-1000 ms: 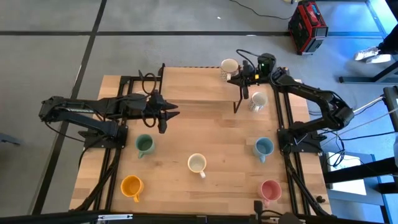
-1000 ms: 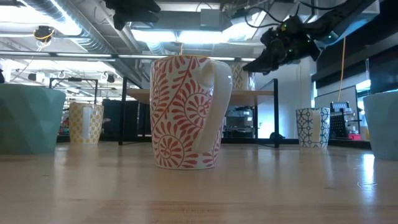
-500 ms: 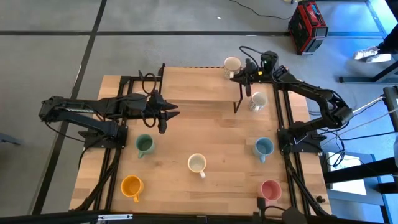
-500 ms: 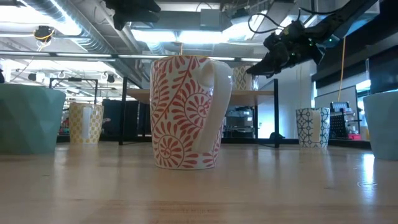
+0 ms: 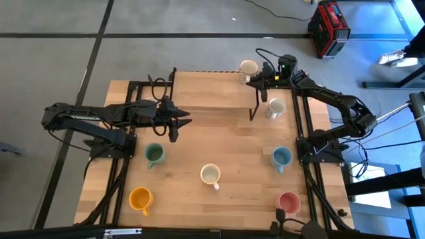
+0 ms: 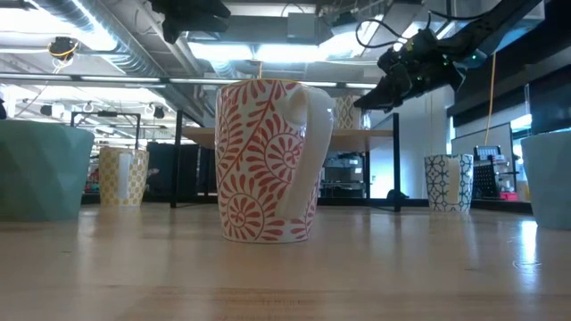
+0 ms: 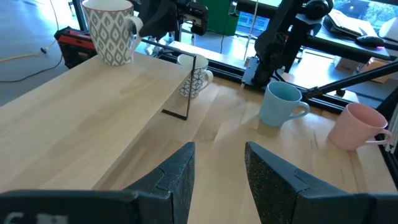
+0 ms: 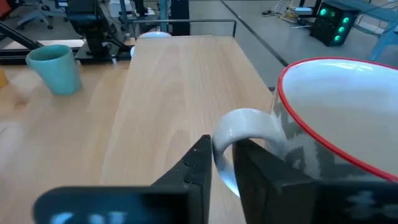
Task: Place coffee mugs
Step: Put the gray patterned mug on the shelf, then put the orange patterned mug on the shelf
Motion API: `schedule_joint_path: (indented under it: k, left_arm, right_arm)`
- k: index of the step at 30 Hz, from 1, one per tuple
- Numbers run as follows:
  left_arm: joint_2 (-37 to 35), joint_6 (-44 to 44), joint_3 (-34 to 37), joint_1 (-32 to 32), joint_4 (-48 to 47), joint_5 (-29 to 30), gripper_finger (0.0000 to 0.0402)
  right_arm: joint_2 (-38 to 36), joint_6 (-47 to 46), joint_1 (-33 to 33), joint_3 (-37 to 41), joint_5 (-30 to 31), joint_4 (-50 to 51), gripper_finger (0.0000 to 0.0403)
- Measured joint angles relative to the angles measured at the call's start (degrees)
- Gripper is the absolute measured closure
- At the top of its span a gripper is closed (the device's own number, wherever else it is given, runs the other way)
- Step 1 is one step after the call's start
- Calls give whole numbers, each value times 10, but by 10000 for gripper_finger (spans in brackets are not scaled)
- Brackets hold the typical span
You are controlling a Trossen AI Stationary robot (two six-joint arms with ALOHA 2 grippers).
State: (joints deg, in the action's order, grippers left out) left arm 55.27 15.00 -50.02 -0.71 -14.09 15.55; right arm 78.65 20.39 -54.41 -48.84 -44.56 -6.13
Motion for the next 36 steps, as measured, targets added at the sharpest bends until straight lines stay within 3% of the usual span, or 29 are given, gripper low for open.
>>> schedule_joint_path:
  k: [10,21,26,32,36]
  left_arm:
    - [0,0,0,0,0,-1,266]
    - [0,-1,0,0,0,-2,266]
    - [0,-1,0,0,0,-2,266]
    - [0,-2,0,0,0,-30,266]
    - [0,-4,0,0,0,-35,266]
  right_arm:
    - [-21,-8,0,0,17,25,274]
    - [-116,-4,0,0,91,144,267]
    - [-172,-19,7,0,90,201,267]
    - [-226,-81,101,0,101,222,267]
    - [-235,-144,206,0,153,229,267]
